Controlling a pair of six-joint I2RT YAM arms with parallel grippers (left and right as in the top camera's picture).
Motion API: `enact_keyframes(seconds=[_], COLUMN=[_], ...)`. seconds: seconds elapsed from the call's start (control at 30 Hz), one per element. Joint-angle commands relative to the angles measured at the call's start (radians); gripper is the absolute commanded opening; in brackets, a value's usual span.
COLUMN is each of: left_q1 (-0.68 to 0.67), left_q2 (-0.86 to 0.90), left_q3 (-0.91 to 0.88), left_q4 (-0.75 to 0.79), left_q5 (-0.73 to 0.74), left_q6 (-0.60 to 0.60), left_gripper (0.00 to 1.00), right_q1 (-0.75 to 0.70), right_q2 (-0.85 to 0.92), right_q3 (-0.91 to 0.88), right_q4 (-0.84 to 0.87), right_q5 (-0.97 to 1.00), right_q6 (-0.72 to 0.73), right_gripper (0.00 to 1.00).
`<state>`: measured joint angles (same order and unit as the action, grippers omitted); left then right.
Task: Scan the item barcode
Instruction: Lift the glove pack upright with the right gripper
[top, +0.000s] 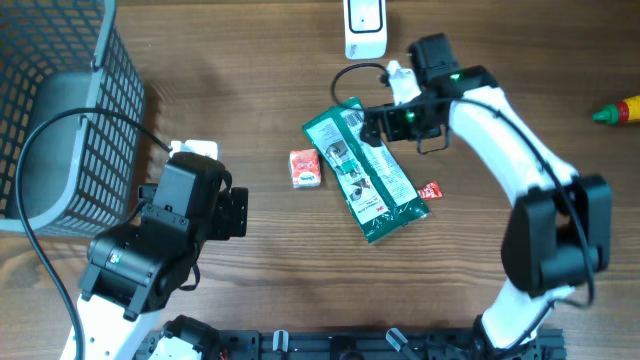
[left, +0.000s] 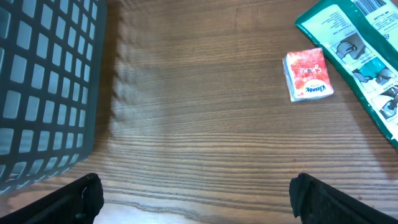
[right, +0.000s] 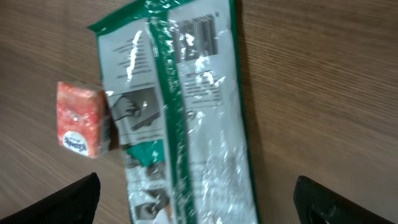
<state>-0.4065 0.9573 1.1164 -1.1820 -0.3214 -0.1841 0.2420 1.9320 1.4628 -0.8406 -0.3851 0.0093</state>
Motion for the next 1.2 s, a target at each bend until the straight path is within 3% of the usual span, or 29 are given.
enact_keyframes(seconds=[0.0,0.4,0.5,0.57,0.6,0.67,0.93,1.17], left_q1=[-0.001,-0.001,-0.001,-0.001,-0.001,-0.001,-0.001,-0.001], left_q2=[-0.002,-0.002,-0.002,-0.002,-0.002,-0.002,-0.002,-0.002], left_q3=[0.0,0.0,0.0,0.0,0.0,0.0,0.0,0.0], left_q4=[0.003,0.003,0.003,0.003,0.003,0.003,0.003,0.003], left_q5=[-0.009,-0.009,-0.009,-0.009,-0.009,-0.009,-0.009,-0.009], left_q6=[0.012,0.012,0.012,0.012,0.012,0.012,0.012,0.012], left_gripper=[1.0,1.0,1.0,1.0,1.0,1.0,1.0,1.0], right_q1=[-0.058,-0.073,-0.073,-0.073,-0.073,-0.073,-0.074,-0.073], right_q2=[0.107,0.271,0.334,0.389,0.445,0.465,0.441,0.192], right_q3=[-0.012,-0.012,-0.012,-0.012,-0.012,-0.012,0.04,0.052], right_q4=[0.025,-0.1,-0.102,-0.097,-0.075,-0.068,-0.092,-0.172], right_q5=[-0.209,-0.311,-0.333,-0.355,-0.378,-0.384,-0.461,-0.552], right_q6=[-0.096,-0.225,-0.227,-0.227,-0.226,-0.216,-0.222,-0.38], right_gripper=[1.0,1.0,0.77,0.55,0.3,0.07,0.04,0.05])
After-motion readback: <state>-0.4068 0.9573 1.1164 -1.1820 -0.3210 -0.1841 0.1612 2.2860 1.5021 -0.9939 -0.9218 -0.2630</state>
